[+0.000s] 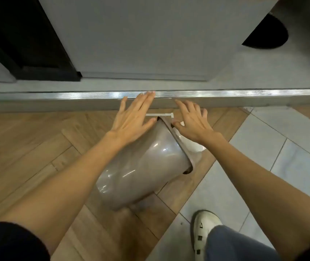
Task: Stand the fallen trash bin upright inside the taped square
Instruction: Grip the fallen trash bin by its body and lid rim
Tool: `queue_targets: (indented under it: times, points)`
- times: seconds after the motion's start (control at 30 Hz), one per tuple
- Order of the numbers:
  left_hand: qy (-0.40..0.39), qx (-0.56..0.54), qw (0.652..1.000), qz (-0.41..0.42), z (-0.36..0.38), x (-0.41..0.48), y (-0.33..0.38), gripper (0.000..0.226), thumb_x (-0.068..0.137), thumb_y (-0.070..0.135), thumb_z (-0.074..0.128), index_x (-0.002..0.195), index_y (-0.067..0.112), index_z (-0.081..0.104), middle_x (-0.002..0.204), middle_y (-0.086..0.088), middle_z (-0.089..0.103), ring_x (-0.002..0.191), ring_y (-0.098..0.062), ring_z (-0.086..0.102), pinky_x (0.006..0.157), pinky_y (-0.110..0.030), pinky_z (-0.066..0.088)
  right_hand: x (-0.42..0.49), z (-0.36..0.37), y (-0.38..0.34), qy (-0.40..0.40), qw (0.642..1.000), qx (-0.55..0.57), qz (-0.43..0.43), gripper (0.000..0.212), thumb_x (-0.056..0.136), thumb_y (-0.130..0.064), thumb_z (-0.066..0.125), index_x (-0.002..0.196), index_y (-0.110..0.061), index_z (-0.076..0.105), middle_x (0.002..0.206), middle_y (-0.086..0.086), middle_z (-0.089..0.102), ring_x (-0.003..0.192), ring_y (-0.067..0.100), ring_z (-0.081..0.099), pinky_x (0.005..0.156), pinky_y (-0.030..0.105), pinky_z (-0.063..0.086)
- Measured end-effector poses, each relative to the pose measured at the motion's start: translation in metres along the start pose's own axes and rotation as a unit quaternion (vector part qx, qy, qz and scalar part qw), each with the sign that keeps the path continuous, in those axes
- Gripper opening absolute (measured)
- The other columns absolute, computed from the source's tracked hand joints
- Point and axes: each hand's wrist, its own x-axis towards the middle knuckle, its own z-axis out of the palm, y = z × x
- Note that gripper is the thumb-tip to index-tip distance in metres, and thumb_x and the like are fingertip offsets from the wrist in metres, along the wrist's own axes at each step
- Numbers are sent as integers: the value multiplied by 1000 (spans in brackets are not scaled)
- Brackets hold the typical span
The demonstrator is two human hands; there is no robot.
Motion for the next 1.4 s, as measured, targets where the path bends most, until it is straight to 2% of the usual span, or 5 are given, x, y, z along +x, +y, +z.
queue_targets:
  times: [0.53, 0.7, 0.93, 1.2, 1.4]
  points:
    - [-63, -262, 933, -238, 3, -11, 79, 45, 95, 38, 49, 128, 7, 51, 133, -15, 51, 119, -35, 52, 94, -42, 44, -80, 25, -5, 28, 927, 326, 184, 38, 92, -37, 54, 120, -14, 64, 112, 3, 66, 101, 17, 58, 85, 31, 45]
    - [-83, -397, 840, -359, 24, -14, 98, 61, 85, 39, 59, 133, 10, 36, 119, -22, 62, 103, -44, 64, 87, -52, 56, -83, 31, -12, -8, 954, 260, 146, 25, 86, -31, 64, 88, -7, 69, 81, 9, 68, 75, 24, 61, 68, 40, 51]
    - [-40, -405, 825, -392, 10, -14, 98, 37, 77, 41, 71, 88, 7, 64, 73, -8, 67, 47, -21, 61, 56, -37, 62, -82, 24, -24, 43, 965, 225, 130, 24, 82, -32, 63, 76, -10, 70, 69, 8, 67, 72, 25, 60, 75, 47, 48]
    - [-14, -447, 814, -371, -25, -8, 87, 15, 63, 23, 68, 60, 10, 62, 65, -11, 71, 63, -25, 69, 67, -34, 61, -99, -14, -55, 131, 969, 200, 54, 22, 82, -49, 60, 88, -31, 73, 86, -7, 73, 88, 14, 61, 83, 41, 38]
    - [-16, -517, 782, -348, -46, -24, 70, 23, 75, 11, 67, 58, 13, 50, 53, -2, 54, 27, -7, 47, 40, -15, 45, -101, -44, -31, 394, 841, 319, 190, 26, 88, -30, 50, 105, -23, 68, 114, 6, 60, 109, 23, 56, 102, 46, 40]
